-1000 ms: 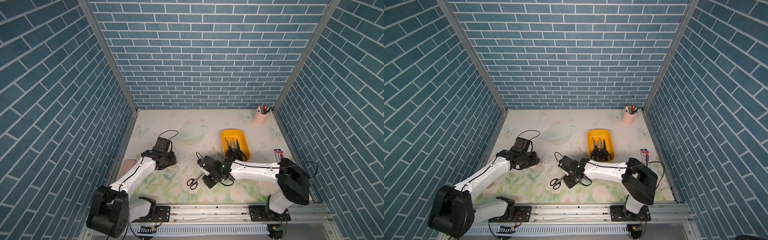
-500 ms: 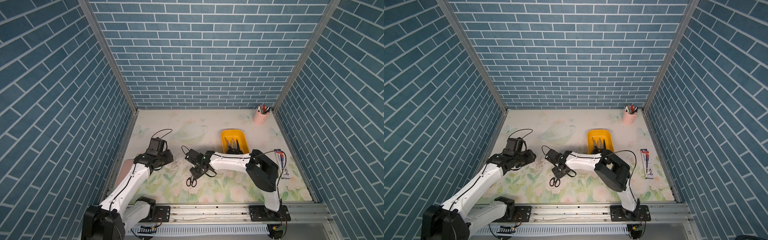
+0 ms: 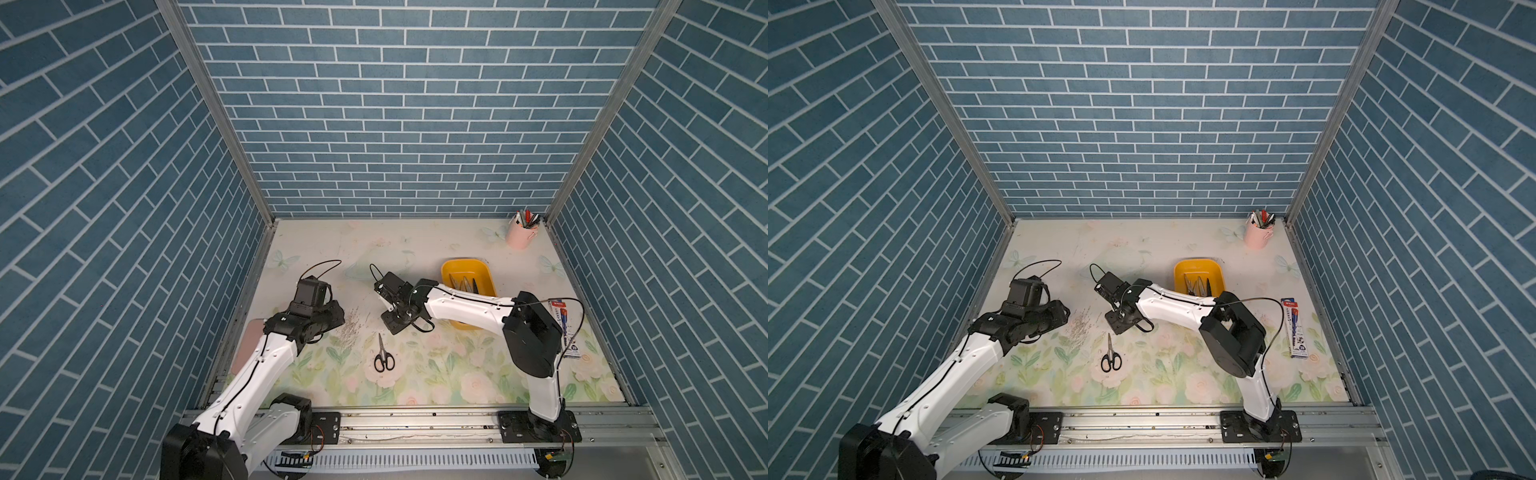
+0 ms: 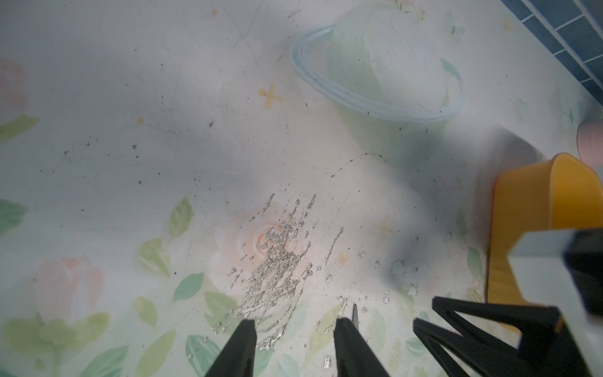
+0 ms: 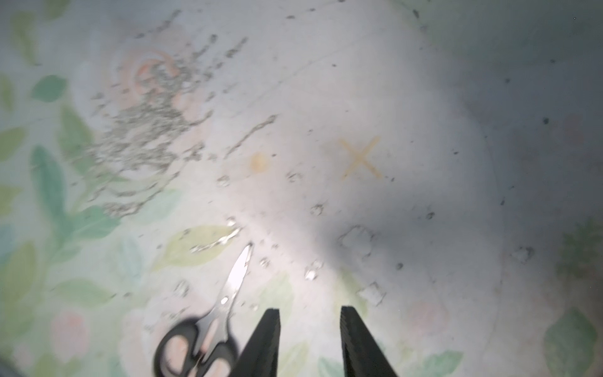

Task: Put the scissors into the storage box
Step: Move the scissors to the center of the board.

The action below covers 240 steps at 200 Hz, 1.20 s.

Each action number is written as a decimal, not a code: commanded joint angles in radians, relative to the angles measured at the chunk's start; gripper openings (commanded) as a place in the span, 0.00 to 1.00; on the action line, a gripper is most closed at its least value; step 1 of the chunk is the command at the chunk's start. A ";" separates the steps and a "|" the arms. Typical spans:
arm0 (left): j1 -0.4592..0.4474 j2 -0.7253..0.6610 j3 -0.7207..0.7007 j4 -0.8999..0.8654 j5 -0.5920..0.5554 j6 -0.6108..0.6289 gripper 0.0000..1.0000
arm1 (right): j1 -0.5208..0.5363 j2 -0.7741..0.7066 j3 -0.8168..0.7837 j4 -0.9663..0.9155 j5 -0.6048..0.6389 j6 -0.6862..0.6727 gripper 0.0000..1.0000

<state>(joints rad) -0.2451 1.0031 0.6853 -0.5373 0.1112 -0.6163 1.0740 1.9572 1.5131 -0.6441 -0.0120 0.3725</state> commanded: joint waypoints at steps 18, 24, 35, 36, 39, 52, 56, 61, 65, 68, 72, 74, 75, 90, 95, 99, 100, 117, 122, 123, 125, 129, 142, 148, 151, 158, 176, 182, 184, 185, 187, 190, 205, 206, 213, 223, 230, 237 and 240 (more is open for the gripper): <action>0.059 -0.013 -0.036 0.036 0.002 -0.007 0.47 | 0.086 0.009 0.005 -0.096 -0.102 0.178 0.40; 0.067 -0.024 -0.040 0.034 -0.006 -0.009 0.47 | 0.096 0.029 0.028 -0.111 -0.094 0.190 0.41; 0.081 -0.051 -0.047 0.031 -0.016 -0.012 0.48 | 0.111 0.063 0.070 -0.142 -0.074 0.203 0.41; 0.082 -0.054 -0.047 0.031 -0.017 -0.012 0.48 | 0.110 0.067 0.076 -0.146 -0.072 0.205 0.41; 0.085 -0.060 -0.048 0.030 -0.018 -0.012 0.48 | 0.114 0.077 0.085 -0.155 -0.070 0.207 0.41; 0.094 -0.080 -0.053 0.029 -0.019 -0.005 0.51 | 0.118 0.110 0.120 -0.187 -0.045 0.217 0.48; 0.096 -0.081 -0.054 0.030 -0.016 -0.003 0.51 | 0.120 0.118 0.124 -0.193 -0.042 0.219 0.49; 0.098 -0.081 -0.054 0.029 -0.010 -0.001 0.51 | 0.120 0.127 0.131 -0.198 -0.046 0.219 0.49; 0.099 -0.080 -0.054 0.030 -0.005 0.001 0.51 | 0.121 0.132 0.134 -0.201 -0.048 0.220 0.50; 0.099 -0.078 -0.054 0.030 -0.002 0.003 0.51 | 0.121 0.136 0.136 -0.201 -0.049 0.220 0.51; 0.099 -0.074 -0.054 0.030 0.002 0.004 0.51 | 0.123 0.141 0.137 -0.205 -0.050 0.220 0.51; 0.099 -0.073 -0.055 0.031 0.004 0.005 0.51 | 0.123 0.142 0.139 -0.206 -0.050 0.221 0.52; 0.099 -0.072 -0.054 0.031 0.006 0.004 0.51 | 0.123 0.143 0.139 -0.207 -0.050 0.221 0.52; 0.099 -0.062 -0.053 0.031 0.008 0.006 0.51 | 0.127 0.157 0.147 -0.223 -0.042 0.228 0.52; 0.099 -0.059 -0.054 0.033 0.010 0.008 0.51 | 0.126 0.161 0.145 -0.228 -0.041 0.232 0.52; 0.099 -0.057 -0.054 0.033 0.013 0.009 0.51 | 0.127 0.164 0.145 -0.231 -0.040 0.234 0.52; 0.099 -0.057 -0.054 0.033 0.013 0.010 0.51 | 0.127 0.164 0.143 -0.231 -0.040 0.235 0.52; 0.099 -0.058 -0.057 0.037 0.019 0.012 0.52 | 0.128 0.171 0.122 -0.217 -0.044 0.240 0.48; 0.099 -0.060 -0.058 0.039 0.018 0.013 0.52 | 0.129 0.175 0.121 -0.217 -0.042 0.239 0.47; 0.099 -0.060 -0.058 0.040 0.017 0.012 0.52 | 0.129 0.176 0.121 -0.217 -0.042 0.239 0.47; 0.099 -0.060 -0.059 0.040 0.018 0.012 0.52 | 0.131 0.177 0.122 -0.216 -0.042 0.240 0.46; 0.099 -0.060 -0.059 0.042 0.019 0.012 0.52 | 0.133 0.180 0.124 -0.217 -0.042 0.240 0.46; 0.099 -0.056 -0.059 0.041 0.019 0.012 0.52 | 0.140 0.194 0.139 -0.222 -0.045 0.241 0.45; 0.099 -0.055 -0.059 0.040 0.020 0.013 0.52 | 0.145 0.202 0.146 -0.226 -0.047 0.241 0.45; 0.099 -0.055 -0.059 0.040 0.021 0.013 0.52 | 0.147 0.206 0.149 -0.230 -0.047 0.241 0.45; 0.099 -0.055 -0.058 0.040 0.022 0.013 0.52 | 0.151 0.213 0.158 -0.239 -0.046 0.242 0.45; 0.099 -0.057 -0.057 0.040 0.024 0.015 0.52 | 0.157 0.221 0.147 -0.238 -0.052 0.254 0.44; 0.099 -0.058 -0.056 0.037 0.024 0.015 0.52 | 0.157 0.223 0.142 -0.239 -0.053 0.256 0.44; 0.099 -0.058 -0.055 0.038 0.023 0.015 0.52 | 0.157 0.224 0.140 -0.239 -0.053 0.258 0.43; 0.099 -0.059 -0.056 0.038 0.023 0.015 0.52 | 0.157 0.224 0.139 -0.239 -0.052 0.258 0.43; 0.099 -0.058 -0.055 0.037 0.024 0.016 0.52 | 0.157 0.224 0.137 -0.239 -0.051 0.259 0.43; 0.099 -0.060 -0.056 0.037 0.025 0.017 0.52 | 0.157 0.224 0.134 -0.237 -0.050 0.261 0.43; 0.099 -0.066 -0.059 0.039 0.022 0.017 0.52 | 0.155 0.228 0.119 -0.225 -0.042 0.262 0.41; 0.099 -0.067 -0.060 0.039 0.023 0.018 0.52 | 0.156 0.229 0.119 -0.225 -0.040 0.261 0.40; 0.099 -0.067 -0.060 0.043 0.024 0.017 0.52 | 0.152 0.230 0.120 -0.229 -0.027 0.261 0.40; 0.099 -0.064 -0.060 0.043 0.027 0.016 0.52 | 0.144 0.259 0.122 -0.236 -0.014 0.258 0.40; 0.099 -0.060 -0.058 0.041 0.027 0.018 0.52 | 0.140 0.263 0.121 -0.231 0.000 0.256 0.40; 0.099 -0.057 -0.058 0.043 0.027 0.018 0.52 | 0.138 0.266 0.120 -0.230 0.018 0.250 0.40; 0.099 -0.057 -0.059 0.043 0.027 0.018 0.52 | 0.134 0.268 0.120 -0.231 0.027 0.244 0.40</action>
<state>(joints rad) -0.1528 0.9443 0.6392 -0.5003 0.1341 -0.6125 1.2198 2.1620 1.6482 -0.8421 -0.0650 0.6060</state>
